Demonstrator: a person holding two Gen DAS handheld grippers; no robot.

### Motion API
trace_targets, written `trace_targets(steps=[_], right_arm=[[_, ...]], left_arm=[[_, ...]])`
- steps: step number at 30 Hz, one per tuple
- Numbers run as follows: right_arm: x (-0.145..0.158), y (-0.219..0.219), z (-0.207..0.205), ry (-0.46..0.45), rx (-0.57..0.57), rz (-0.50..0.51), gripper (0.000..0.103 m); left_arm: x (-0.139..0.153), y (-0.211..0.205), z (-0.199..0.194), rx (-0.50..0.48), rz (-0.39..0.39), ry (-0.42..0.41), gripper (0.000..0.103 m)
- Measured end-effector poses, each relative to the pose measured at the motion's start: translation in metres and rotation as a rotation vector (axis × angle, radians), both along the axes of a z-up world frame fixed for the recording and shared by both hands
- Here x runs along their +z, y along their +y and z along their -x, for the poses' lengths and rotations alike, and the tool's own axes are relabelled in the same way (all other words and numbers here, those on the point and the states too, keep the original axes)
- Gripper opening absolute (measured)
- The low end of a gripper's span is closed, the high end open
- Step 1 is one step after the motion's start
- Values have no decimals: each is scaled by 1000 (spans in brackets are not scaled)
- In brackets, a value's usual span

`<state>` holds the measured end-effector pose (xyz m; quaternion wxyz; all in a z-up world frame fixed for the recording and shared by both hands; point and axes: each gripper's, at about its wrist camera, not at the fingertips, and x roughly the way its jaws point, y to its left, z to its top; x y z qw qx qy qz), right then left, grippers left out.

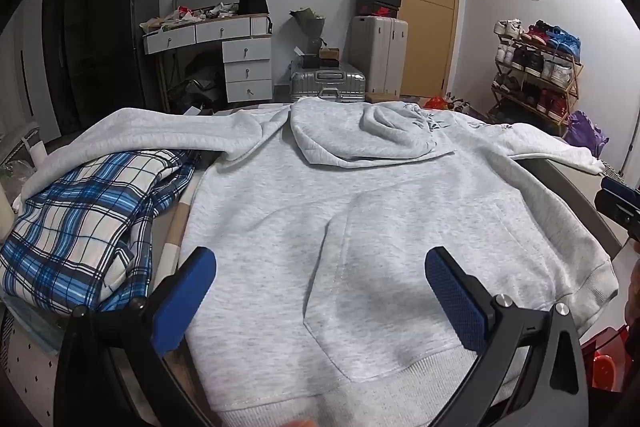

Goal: Fold large clothes

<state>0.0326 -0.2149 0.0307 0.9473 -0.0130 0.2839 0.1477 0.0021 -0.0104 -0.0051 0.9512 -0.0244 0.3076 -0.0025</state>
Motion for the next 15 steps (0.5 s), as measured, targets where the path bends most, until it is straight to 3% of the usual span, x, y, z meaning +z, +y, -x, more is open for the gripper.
trace_targets(steps=[15], right_arm=[[3, -8, 3, -8, -25, -7, 103]], left_arm=[[2, -6, 2, -21, -5, -3, 102]])
